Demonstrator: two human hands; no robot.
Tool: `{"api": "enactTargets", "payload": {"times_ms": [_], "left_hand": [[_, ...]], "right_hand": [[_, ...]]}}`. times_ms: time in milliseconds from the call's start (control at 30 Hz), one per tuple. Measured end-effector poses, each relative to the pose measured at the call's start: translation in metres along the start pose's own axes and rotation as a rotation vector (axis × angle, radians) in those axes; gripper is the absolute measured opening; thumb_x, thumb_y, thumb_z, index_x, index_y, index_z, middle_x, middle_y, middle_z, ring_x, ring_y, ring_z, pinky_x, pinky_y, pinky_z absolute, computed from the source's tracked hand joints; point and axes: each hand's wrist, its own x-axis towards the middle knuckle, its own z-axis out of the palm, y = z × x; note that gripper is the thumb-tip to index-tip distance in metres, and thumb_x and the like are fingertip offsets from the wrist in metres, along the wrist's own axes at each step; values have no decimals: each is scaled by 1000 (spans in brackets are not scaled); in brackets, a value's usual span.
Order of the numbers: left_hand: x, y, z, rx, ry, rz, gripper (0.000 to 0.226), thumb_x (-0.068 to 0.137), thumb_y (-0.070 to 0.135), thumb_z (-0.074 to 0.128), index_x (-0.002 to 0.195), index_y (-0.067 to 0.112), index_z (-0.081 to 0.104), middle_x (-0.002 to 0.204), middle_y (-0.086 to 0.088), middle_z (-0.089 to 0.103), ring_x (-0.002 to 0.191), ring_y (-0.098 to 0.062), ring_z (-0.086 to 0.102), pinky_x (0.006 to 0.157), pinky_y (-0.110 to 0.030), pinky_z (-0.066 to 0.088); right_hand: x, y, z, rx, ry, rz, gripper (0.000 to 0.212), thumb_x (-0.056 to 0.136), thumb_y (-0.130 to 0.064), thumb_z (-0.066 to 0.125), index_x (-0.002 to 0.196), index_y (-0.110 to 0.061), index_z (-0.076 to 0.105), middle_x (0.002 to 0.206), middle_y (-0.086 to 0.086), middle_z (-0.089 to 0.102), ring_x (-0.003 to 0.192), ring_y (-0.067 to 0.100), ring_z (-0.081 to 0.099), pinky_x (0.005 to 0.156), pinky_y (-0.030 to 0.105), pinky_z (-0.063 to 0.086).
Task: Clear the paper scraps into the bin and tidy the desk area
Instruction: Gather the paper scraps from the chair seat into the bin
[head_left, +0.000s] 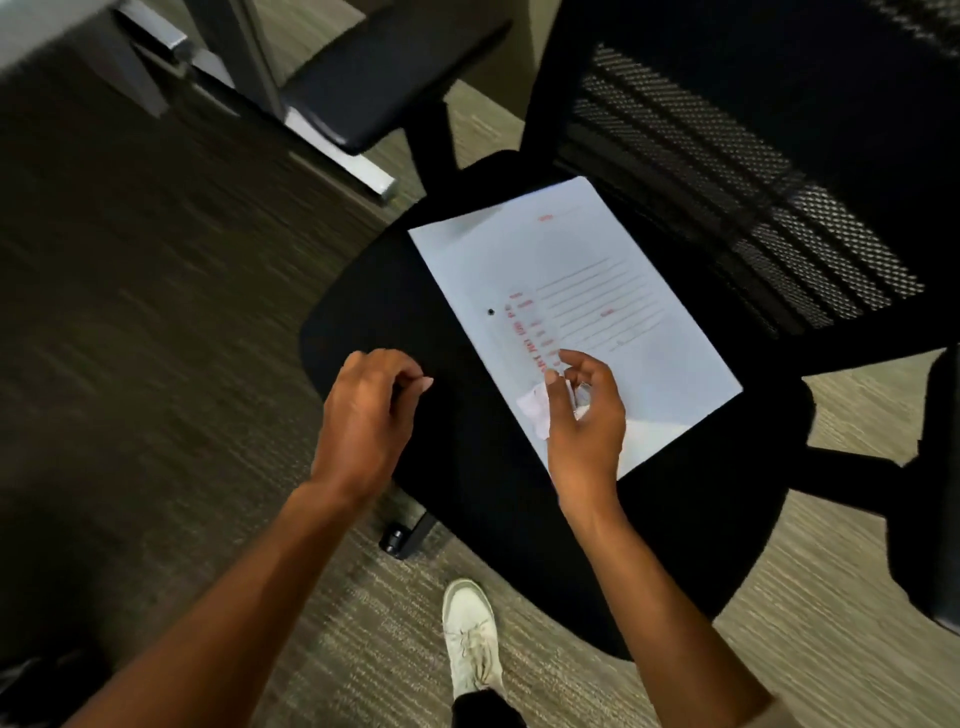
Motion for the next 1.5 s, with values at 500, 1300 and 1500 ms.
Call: {"api": "enactTargets", "payload": {"times_ms": [500, 1300, 1500], "left_hand": [[-175, -167, -150, -145, 373, -478, 8, 86, 4, 70, 81, 9, 66, 68, 6, 62, 61, 1, 56, 58, -9, 38], [-475, -374, -258, -141, 676, -1191, 16, 87, -5, 57, 96, -3, 71, 85, -21, 73, 67, -29, 66, 58, -31, 54], [-488, -385, -268, -168, 706, -1197, 23, 86, -5, 59, 104, 3, 72, 92, -17, 74, 71, -28, 66, 59, -27, 50]], "right_hand": [[-225, -25, 238, 36, -592, 209, 9, 84, -11, 71, 91, -17, 70, 89, -5, 72, 83, 8, 69, 74, 20, 55], [-578, 74, 414, -457, -1238, 593, 43, 93, -13, 61, 135, -13, 51, 139, 7, 54, 128, 26, 51, 110, 42, 41], [-598, 81, 425, -551, -1349, 423, 42, 98, -10, 49, 139, -15, 46, 136, 3, 54, 124, 23, 51, 105, 35, 44]]}}
